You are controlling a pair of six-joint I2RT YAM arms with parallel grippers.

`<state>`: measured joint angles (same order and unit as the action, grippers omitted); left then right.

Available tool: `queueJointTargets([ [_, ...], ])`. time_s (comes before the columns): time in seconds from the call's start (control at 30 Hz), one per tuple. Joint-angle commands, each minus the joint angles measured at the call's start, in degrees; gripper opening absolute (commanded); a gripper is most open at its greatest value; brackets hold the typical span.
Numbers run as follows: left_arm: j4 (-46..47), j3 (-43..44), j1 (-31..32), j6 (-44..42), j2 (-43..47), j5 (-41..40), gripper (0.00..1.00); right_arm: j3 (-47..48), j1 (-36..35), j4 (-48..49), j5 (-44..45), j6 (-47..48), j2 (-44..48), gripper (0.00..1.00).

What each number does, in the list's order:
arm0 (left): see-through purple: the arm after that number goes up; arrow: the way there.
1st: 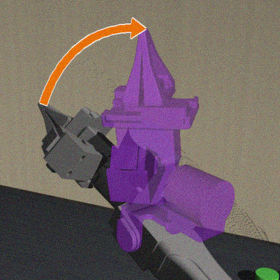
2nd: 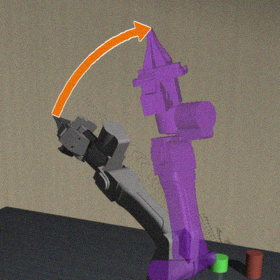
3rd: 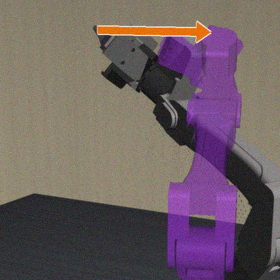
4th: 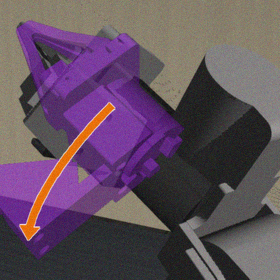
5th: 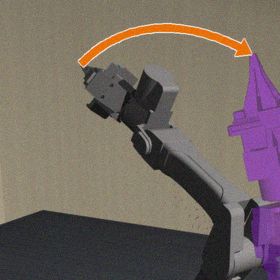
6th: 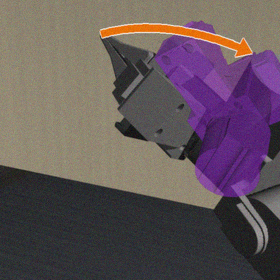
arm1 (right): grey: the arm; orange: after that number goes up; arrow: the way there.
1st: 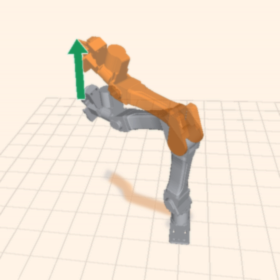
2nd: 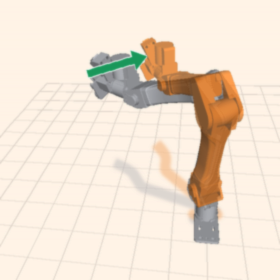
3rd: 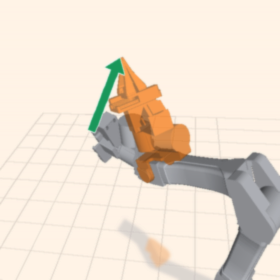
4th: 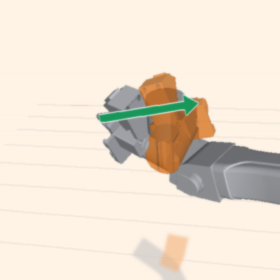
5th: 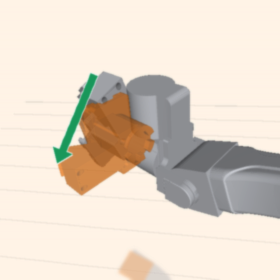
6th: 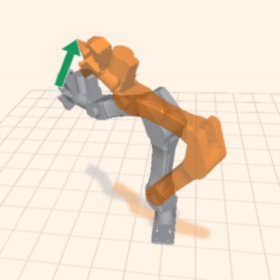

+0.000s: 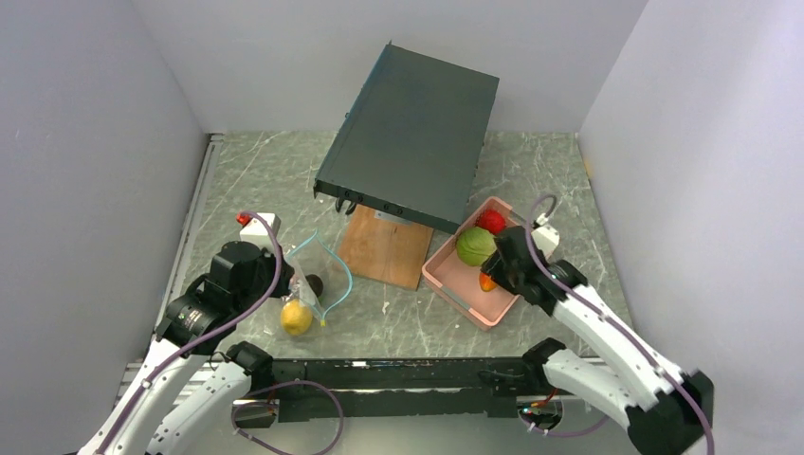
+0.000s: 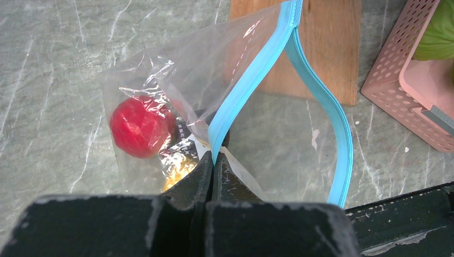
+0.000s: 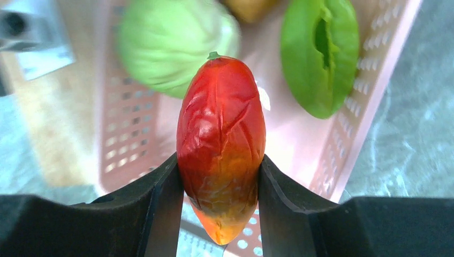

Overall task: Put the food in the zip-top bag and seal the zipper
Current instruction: Pick up the fake fruit from the bin, then place the fake fruit in the zipper food storage bag.

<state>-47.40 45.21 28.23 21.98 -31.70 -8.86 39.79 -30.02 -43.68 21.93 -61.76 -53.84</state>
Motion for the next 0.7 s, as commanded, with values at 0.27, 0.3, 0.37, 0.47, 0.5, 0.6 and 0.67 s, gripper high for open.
queueJointTargets([
  [0.27, 2.75, -0.63, 0.15, 0.09, 0.76, 0.19, 0.00, -13.39, -0.22, 26.96, -30.11, 18.00, 21.20, 0.00],
  [0.3, 2.78, -0.58, 0.16, 0.08, 0.75, 0.18, 0.00, -14.12, -0.73, 28.77, -31.56, 17.92, 20.92, 0.00],
  [0.37, 2.39, -0.44, 0.16, 0.28, 0.49, -0.04, 0.00, -15.40, -2.83, 32.15, -33.14, 17.44, 20.35, 0.00],
  [0.47, 2.67, -0.62, 0.15, 0.18, 0.62, 0.00, 0.00, -15.59, -10.49, 35.62, -30.31, 16.94, 18.76, 0.00],
  [0.5, 2.77, -0.69, 0.12, 0.17, 0.59, 0.07, 0.00, -15.39, -14.43, 36.51, -27.91, 17.16, 18.14, 0.00],
  [0.6, 2.25, -0.48, 0.11, 0.38, 0.33, -0.31, 0.00, -14.03, -25.39, 39.02, -19.75, 18.03, 14.98, 0.00],
  [0.67, 2.52, -0.57, 0.13, 0.31, 0.37, -0.26, 0.00, -12.55, -31.09, 41.32, -16.61, 18.78, 11.42, 0.00],
])
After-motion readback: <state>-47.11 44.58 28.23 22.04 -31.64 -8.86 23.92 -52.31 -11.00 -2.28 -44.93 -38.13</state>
